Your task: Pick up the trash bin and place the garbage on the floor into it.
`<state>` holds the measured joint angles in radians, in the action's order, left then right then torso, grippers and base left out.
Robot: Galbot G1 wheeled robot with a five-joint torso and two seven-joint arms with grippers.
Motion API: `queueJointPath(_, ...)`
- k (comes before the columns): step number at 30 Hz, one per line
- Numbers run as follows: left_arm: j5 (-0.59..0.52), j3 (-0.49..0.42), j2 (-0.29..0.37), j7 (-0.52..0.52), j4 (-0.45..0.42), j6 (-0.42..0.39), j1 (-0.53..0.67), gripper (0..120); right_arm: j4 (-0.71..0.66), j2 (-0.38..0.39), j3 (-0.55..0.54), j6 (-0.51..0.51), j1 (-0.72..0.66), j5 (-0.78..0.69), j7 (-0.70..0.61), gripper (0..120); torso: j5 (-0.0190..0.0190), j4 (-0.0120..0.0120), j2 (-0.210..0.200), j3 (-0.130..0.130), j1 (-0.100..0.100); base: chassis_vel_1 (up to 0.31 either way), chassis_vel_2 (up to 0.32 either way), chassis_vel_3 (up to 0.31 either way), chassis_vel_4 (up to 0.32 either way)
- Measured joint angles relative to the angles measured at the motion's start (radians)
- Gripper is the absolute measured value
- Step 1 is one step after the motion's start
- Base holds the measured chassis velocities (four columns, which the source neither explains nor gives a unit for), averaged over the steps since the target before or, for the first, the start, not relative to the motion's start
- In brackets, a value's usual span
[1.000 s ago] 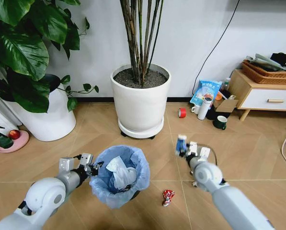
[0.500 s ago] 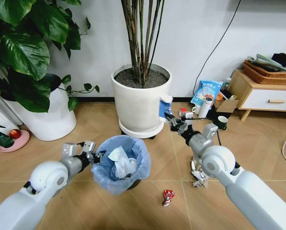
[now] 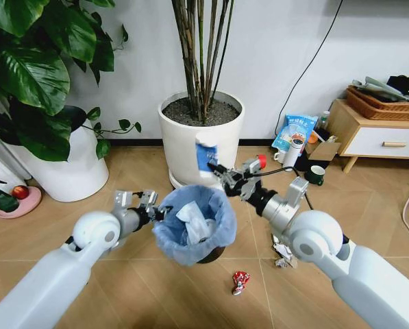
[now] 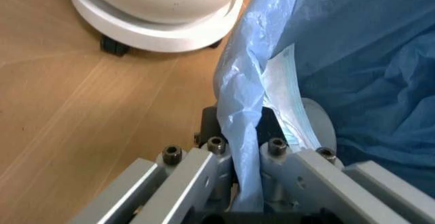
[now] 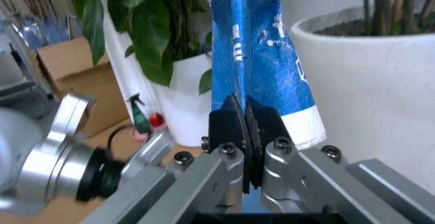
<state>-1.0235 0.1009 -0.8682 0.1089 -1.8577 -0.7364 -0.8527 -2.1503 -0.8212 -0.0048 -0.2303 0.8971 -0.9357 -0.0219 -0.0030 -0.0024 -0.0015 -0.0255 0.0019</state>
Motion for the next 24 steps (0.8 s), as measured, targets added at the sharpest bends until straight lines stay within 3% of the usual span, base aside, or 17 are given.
queueJointPath(8, 0.006, -0.016, 0.018, 0.016, 0.019, 0.000, 0.023, 0, -0.030, 0.010, -0.035, -0.038, 0.028, 0.033, -0.009, 2, -0.0002, 0.0003, 0.000, 0.000, 0.000, 0.000, 0.000, 0.000, 0.000)
queueJointPath(19, 0.018, -0.032, 0.020, 0.030, 0.027, 0.000, 0.046, 0, -0.013, 0.004, -0.068, -0.039, 0.021, 0.068, -0.023, 45, -0.0001, 0.0002, 0.000, 0.000, 0.000, 0.000, 0.000, 0.000, 0.000)
queueJointPath(22, 0.018, -0.031, 0.021, 0.031, 0.026, 0.000, 0.044, 0, -0.013, 0.001, -0.058, -0.037, 0.021, 0.067, -0.029, 52, 0.0000, 0.0001, 0.000, 0.000, 0.000, 0.000, 0.000, 0.000, 0.000)
queueJointPath(24, 0.020, -0.016, 0.026, 0.030, 0.025, 0.000, 0.027, 0, -0.013, 0.005, -0.019, -0.034, 0.023, 0.066, -0.037, 63, 0.0000, 0.0001, 0.000, 0.000, 0.000, 0.000, 0.000, 0.000, 0.000)
